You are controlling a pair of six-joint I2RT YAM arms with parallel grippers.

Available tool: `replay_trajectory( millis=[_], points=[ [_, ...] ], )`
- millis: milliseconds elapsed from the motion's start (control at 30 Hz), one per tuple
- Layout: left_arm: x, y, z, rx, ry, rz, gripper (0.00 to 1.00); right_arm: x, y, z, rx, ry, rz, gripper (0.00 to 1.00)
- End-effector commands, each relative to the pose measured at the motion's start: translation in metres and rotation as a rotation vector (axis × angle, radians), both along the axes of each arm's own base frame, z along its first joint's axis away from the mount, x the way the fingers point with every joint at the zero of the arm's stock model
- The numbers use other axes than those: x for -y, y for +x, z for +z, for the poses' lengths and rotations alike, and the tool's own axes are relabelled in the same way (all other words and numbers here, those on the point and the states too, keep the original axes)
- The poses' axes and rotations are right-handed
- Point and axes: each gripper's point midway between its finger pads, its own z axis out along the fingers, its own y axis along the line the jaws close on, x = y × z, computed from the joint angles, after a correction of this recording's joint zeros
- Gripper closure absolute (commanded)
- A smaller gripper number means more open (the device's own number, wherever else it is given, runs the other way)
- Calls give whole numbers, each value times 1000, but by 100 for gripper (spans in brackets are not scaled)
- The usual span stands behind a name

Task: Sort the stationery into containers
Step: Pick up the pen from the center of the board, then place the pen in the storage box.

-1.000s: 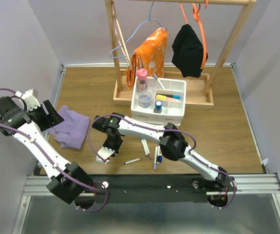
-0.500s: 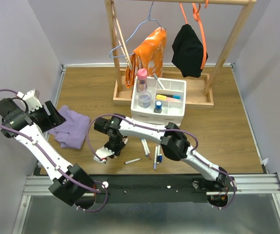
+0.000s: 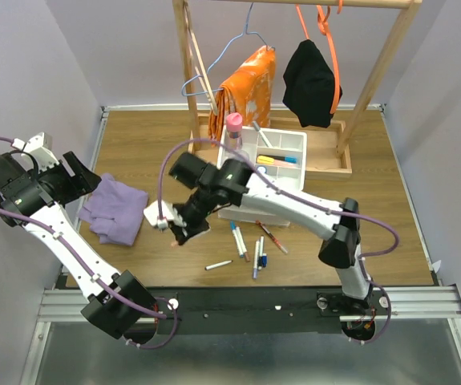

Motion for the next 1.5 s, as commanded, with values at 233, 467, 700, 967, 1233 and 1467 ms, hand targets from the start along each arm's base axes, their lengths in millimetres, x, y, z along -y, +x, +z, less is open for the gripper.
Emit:
replay_trajectory(
  millis=[233,467,700,967,1233,1467],
  points=[
    [57,-2,-18,1,168,-384,20,46,68,255,-155,594,-548,99],
    [122,-16,-32,-19,210,-651,18,131,162,301,98,824,-959,99],
    [154,-20,-33,-31,177,-752,18,185,194,285,282,968,-1151,99],
    [168,-21,-31,-60,154,-795,17,227,240,258,303,1005,-1256,99],
    [159,-20,-39,-109,188,-775,18,236,280,233,214,1001,-1226,99],
    [155,-19,-48,-136,193,-761,18,214,281,206,69,944,-1165,99]
  ],
)
